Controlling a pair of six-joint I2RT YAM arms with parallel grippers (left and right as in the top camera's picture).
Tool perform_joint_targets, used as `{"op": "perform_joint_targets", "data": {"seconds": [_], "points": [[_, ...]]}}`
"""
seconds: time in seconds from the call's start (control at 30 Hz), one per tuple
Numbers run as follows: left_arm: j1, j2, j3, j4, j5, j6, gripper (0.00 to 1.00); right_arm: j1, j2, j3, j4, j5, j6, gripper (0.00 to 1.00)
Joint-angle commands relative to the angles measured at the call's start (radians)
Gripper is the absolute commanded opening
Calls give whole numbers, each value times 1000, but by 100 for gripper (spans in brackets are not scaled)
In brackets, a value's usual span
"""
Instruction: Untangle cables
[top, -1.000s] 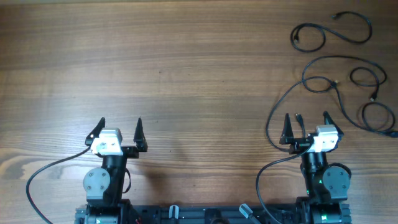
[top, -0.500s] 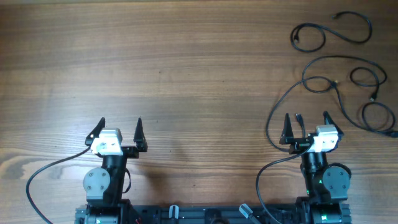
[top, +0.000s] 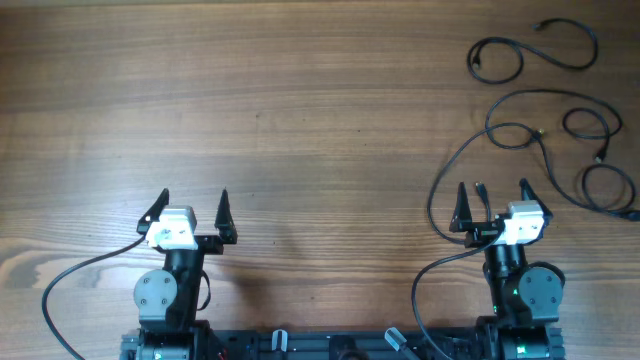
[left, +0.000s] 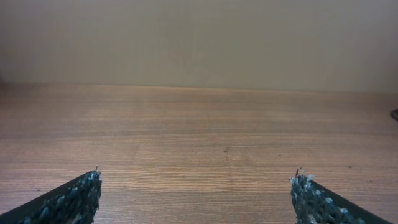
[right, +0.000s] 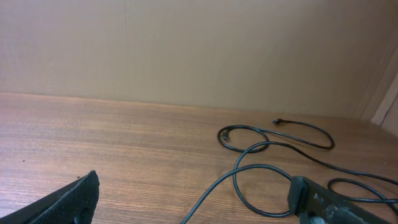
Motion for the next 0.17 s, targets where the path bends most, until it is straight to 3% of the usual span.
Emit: {"op": "perform_joint_targets", "data": {"seconds": [0.0,0.13], "points": [[-2,-3,-12,3,-6,19,100,-5,-6,-1,3,-16,-9,100],[-2,-3,-12,3,-6,19,100,-5,-6,-1,3,-16,-8,100]]}}
